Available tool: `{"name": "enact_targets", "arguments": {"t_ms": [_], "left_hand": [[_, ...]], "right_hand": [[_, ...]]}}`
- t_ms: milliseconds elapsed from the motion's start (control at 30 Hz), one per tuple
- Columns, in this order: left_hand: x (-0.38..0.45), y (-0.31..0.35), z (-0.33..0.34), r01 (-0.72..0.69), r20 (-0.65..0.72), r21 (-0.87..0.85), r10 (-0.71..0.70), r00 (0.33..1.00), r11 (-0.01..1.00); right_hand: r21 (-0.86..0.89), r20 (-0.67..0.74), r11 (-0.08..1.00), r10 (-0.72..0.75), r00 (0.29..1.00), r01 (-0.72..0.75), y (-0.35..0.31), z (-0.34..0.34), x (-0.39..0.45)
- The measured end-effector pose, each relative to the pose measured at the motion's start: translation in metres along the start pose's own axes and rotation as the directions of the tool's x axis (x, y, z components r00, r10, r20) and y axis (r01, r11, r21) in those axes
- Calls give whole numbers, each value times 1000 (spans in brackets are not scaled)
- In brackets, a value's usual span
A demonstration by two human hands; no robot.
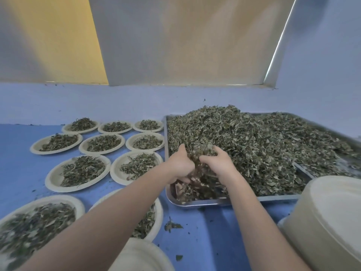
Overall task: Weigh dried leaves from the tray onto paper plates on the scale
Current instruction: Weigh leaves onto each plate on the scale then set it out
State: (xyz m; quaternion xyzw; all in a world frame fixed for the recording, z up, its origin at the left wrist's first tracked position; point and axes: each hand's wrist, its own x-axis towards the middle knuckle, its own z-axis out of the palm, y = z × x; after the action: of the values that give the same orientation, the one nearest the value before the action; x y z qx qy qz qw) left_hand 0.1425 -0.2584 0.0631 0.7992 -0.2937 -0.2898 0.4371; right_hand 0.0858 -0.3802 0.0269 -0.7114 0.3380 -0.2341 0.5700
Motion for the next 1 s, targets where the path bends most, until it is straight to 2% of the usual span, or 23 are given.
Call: {"name": "enact_targets", "arguments": {"t_ms": [67,133,167,233,267,333,400,533,667,800,867,967,1000], "left_hand": [[-11,10,-1,102,58,-384,-87,995,918],[-20,17,-3,166,132,-691,-102,986,704],[-22,18,-3,184,149,-790,-108,983,585],[-28,19,-3,191,149,-906,-137,979,378],[-31,20,-3,192,151,-928,-148,977,320],[-42,22,-7,192,157,-945,-149,976,266],[-57,23,-15,179,146,-948,-139,979,264],[-108,18,-30,117,79,-920,-114,990,375],[-171,-9,-37,88,48,-916,-110,993,392],[-226,-46,-42,84,-12,-864,-189,982,496],[-245,-62,-47,90,-82,-819,-271,959,567],[-263,-80,-57,120,-225,-677,-359,906,726],[-266,-83,-60,120,-266,-630,-358,895,768]], "right_hand": [[207,17,975,75,997,-77,-9,-3,-3],[357,59,925,116,992,-129,-21,-4,-8],[404,72,904,122,990,-140,-27,-3,-12],[441,86,888,102,991,-130,-38,-2,-22],[435,97,893,79,992,-114,-45,0,-29],[404,134,912,21,991,-74,-56,4,-46],[339,149,941,-40,988,-13,-66,8,-67],[242,268,968,-138,954,72,-73,19,-114],[54,390,977,-210,897,206,-67,31,-172],[-88,550,946,-215,807,312,-49,40,-213],[-223,665,866,-200,719,447,-43,39,-225],[-413,829,563,-94,552,716,-46,30,-237],[-415,847,521,-77,525,746,-49,26,-240]]}}
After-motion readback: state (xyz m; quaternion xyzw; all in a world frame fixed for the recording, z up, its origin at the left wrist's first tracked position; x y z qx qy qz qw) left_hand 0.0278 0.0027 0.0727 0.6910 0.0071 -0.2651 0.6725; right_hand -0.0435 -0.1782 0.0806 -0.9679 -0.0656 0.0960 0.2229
